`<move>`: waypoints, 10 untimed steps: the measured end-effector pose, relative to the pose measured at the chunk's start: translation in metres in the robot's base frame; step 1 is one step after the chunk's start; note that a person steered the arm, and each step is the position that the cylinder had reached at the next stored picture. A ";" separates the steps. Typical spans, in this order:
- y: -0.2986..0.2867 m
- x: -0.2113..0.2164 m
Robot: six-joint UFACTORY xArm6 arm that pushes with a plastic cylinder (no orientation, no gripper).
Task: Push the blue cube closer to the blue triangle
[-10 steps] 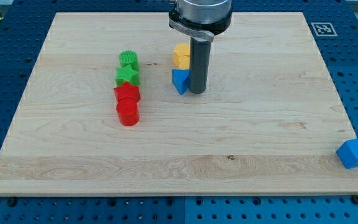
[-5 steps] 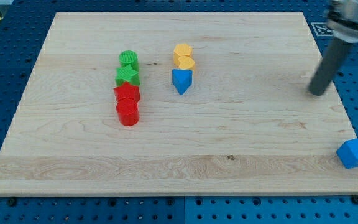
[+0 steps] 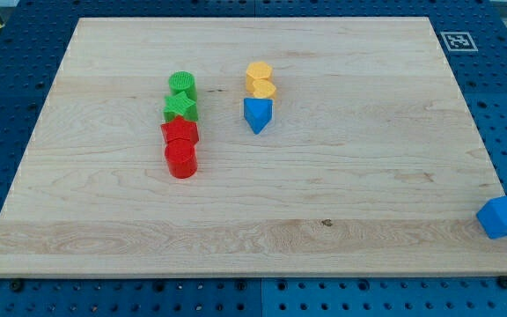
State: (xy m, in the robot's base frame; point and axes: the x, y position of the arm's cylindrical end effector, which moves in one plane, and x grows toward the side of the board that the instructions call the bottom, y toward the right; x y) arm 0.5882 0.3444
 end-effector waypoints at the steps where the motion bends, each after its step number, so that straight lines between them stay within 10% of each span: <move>1: 0.000 0.022; 10: -0.217 -0.064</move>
State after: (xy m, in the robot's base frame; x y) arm 0.5238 0.1271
